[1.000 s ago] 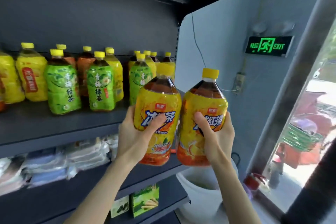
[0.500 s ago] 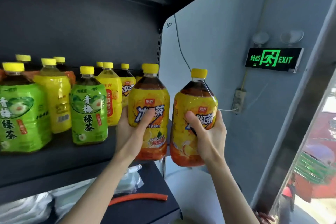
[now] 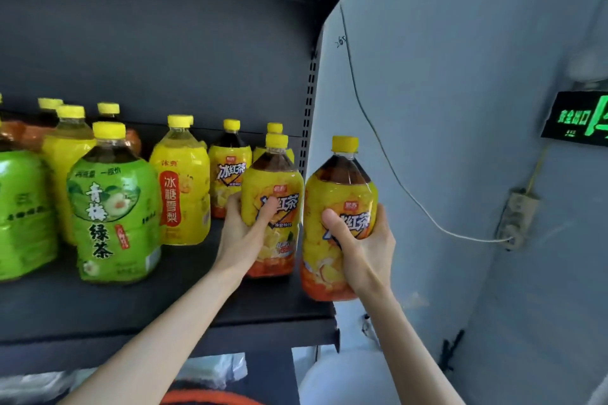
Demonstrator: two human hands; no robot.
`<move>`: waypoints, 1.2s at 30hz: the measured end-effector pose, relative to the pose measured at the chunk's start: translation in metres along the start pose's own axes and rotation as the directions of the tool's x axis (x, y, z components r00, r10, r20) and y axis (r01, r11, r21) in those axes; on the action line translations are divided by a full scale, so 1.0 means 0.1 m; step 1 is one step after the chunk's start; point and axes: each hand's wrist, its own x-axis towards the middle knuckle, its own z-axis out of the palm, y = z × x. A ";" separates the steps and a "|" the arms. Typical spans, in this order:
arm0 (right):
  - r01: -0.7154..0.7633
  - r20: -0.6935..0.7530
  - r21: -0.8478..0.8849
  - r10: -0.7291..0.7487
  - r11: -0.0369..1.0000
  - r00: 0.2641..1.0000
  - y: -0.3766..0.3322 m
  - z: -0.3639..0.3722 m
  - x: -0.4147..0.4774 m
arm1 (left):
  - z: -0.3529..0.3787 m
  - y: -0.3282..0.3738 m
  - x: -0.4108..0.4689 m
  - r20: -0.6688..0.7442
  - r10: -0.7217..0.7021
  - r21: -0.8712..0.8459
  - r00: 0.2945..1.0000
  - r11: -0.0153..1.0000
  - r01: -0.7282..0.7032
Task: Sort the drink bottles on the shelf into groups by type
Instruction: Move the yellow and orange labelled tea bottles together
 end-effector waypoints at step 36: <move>0.023 0.013 0.038 -0.024 0.999 1.000 0.50 0.33 0.37 | 0.12 -0.54 0.97 0.010 -0.011 0.338 1.000 0.941 0.007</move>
